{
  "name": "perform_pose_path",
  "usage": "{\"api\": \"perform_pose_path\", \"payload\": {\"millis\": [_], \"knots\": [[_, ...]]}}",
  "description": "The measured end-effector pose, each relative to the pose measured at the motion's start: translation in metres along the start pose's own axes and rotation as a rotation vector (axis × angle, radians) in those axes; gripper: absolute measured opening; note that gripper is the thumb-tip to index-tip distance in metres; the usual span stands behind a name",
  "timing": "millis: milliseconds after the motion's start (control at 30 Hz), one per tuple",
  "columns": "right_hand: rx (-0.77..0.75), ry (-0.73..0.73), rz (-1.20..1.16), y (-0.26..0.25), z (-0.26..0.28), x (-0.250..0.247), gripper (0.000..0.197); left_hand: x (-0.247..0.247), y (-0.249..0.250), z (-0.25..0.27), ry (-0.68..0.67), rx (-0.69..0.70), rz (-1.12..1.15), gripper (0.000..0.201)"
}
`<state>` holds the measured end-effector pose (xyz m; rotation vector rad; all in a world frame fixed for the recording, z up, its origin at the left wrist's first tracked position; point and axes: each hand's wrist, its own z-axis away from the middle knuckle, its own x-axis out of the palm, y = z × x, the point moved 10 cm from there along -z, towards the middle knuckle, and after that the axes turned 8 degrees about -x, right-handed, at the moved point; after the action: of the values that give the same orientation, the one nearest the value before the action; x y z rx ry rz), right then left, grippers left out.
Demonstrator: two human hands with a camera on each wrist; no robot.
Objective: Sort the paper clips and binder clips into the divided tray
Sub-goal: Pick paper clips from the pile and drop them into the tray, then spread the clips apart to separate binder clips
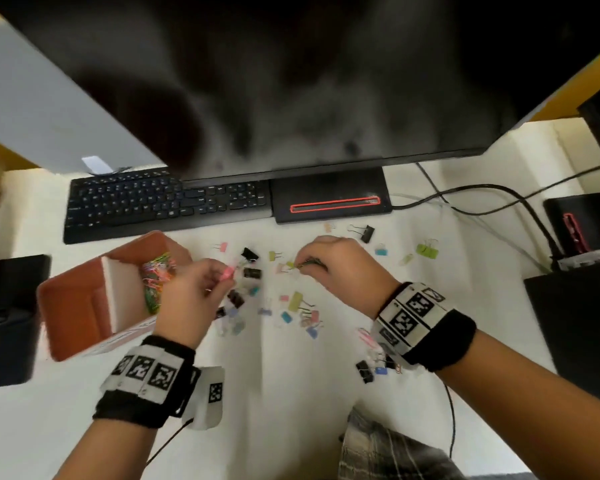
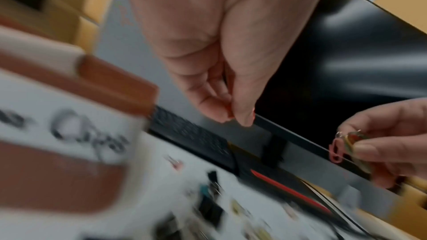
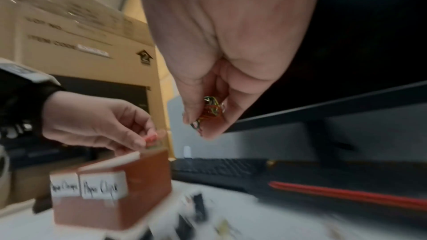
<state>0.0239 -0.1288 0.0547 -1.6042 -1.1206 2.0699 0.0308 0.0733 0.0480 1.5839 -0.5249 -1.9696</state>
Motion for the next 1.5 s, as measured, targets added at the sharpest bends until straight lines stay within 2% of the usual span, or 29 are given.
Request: {"api": "perform_pose_path", "payload": {"millis": [100, 167, 233, 300, 400, 533, 633, 700, 800, 867, 933, 1033, 1100, 1300, 1500], "knots": [[-0.087, -0.012, -0.049, -0.066, -0.058, 0.037, 0.016, -0.054, -0.05, -0.013, 0.084, -0.179, -0.041, 0.013], [-0.083, -0.039, -0.064, -0.096, -0.093, 0.07, 0.015, -0.072, -0.078, -0.022, 0.099, -0.246, -0.078, 0.018], [-0.034, -0.062, -0.101, -0.111, -0.119, 0.1, 0.018, -0.08, -0.096, -0.029, 0.089, -0.258, -0.112, 0.025], [0.014, -0.074, -0.172, -0.119, -0.132, 0.122, 0.03, -0.085, -0.104, -0.03, 0.085, -0.246, -0.134, 0.029], [0.051, -0.03, -0.271, -0.121, -0.131, 0.126, 0.041, -0.093, -0.103, -0.025, 0.101, -0.212, -0.051, 0.031], [0.113, 0.065, -0.329, -0.08, -0.091, 0.092, 0.025, -0.082, -0.083, -0.012, 0.064, -0.078, 0.11, 0.02], [0.205, 0.089, -0.192, -0.022, -0.041, 0.058, 0.019, -0.053, -0.051, -0.002, -0.016, 0.023, 0.161, 0.013], [0.286, 0.125, -0.068, 0.019, -0.006, 0.035, 0.015, -0.026, -0.025, 0.003, -0.059, 0.098, 0.146, 0.016], [0.392, 0.227, 0.022, 0.076, 0.041, 0.001, 0.016, 0.019, 0.0, -0.001, -0.122, 0.137, 0.104, 0.027], [0.449, 0.242, 0.065, 0.106, 0.063, -0.017, 0.022, 0.045, 0.008, -0.015, -0.122, 0.118, 0.046, 0.04], [0.484, 0.229, 0.06, 0.129, 0.076, -0.027, 0.023, 0.067, 0.004, -0.035, -0.121, 0.029, -0.002, 0.053], [0.456, 0.157, 0.01, 0.144, 0.074, -0.027, 0.028, 0.082, -0.008, -0.065, -0.093, -0.114, -0.124, 0.064], [0.411, 0.079, -0.002, 0.144, 0.062, -0.017, 0.035, 0.085, -0.013, -0.079, -0.081, -0.16, -0.236, 0.069], [0.361, -0.104, -0.041, 0.145, 0.029, 0.024, 0.042, 0.096, -0.027, -0.093, -0.117, -0.256, -0.439, 0.073], [0.31, -0.086, -0.021, 0.145, 0.014, 0.029, 0.039, 0.095, -0.028, -0.099, -0.075, -0.251, -0.482, 0.068]]}}
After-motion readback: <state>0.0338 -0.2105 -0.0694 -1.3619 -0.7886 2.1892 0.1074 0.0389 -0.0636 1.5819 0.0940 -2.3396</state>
